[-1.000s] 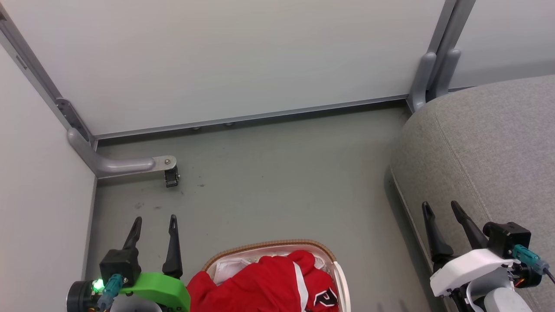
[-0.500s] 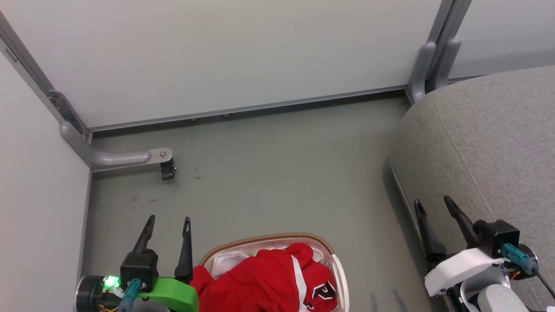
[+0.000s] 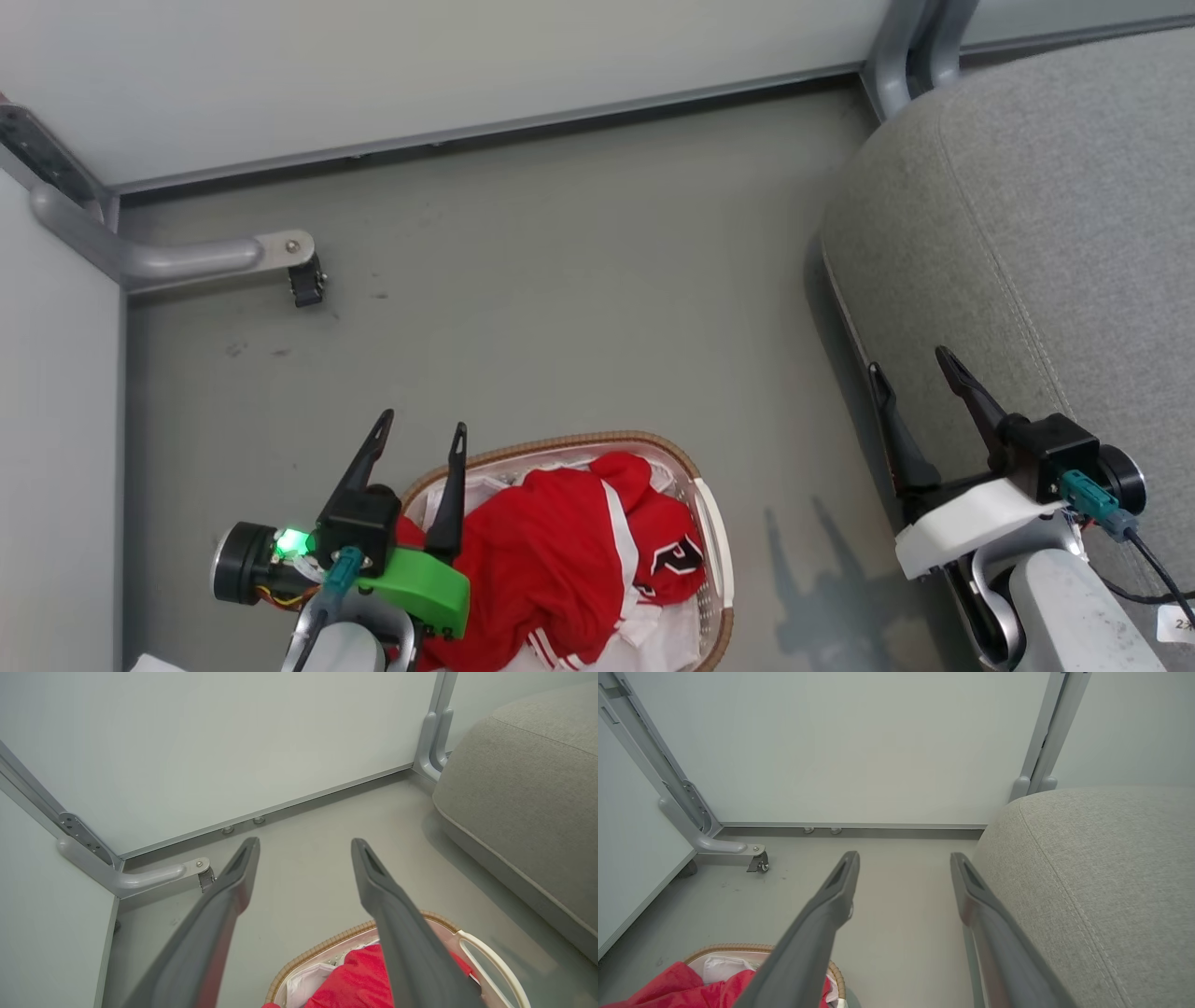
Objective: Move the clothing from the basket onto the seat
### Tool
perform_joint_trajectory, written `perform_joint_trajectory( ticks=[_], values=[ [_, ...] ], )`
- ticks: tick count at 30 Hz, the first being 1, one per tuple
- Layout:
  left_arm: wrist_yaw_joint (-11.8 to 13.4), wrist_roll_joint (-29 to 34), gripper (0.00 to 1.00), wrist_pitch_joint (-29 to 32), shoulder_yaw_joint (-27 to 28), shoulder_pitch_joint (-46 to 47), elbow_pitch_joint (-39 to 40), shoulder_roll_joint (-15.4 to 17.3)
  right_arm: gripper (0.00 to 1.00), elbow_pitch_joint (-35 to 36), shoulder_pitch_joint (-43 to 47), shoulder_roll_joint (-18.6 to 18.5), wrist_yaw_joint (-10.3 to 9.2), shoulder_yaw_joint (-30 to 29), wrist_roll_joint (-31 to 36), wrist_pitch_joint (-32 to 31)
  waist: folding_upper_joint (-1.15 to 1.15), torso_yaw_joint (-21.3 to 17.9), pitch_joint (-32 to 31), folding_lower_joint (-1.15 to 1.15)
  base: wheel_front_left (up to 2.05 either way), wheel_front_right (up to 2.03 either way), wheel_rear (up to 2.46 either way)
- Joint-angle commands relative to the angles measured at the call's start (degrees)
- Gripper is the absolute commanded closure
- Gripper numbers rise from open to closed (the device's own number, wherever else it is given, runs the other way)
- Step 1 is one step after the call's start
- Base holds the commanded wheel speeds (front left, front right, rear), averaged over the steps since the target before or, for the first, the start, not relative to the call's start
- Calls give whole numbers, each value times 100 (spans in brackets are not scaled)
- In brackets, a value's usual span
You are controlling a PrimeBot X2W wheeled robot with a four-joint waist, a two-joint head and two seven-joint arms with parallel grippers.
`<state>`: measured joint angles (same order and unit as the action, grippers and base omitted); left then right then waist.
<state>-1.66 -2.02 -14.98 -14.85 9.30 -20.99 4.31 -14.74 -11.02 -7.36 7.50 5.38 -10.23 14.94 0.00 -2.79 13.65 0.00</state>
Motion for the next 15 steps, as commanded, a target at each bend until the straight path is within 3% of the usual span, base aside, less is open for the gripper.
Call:
perform_joint_trajectory(
  ticks=[1, 15],
  values=[
    [37, -64, 0, -20, 92, 147, -85, -23, 0, 38, -106, -15, -2, 15, 57, 34, 0, -214, 541, 0, 0, 0, 0],
    [-400, -473, 0, -16, 149, 1032, -1173, -127, 0, 138, -692, -34, -3, 383, 21, 33, 0, -563, 1701, 0, 0, 0, 0]
  ],
)
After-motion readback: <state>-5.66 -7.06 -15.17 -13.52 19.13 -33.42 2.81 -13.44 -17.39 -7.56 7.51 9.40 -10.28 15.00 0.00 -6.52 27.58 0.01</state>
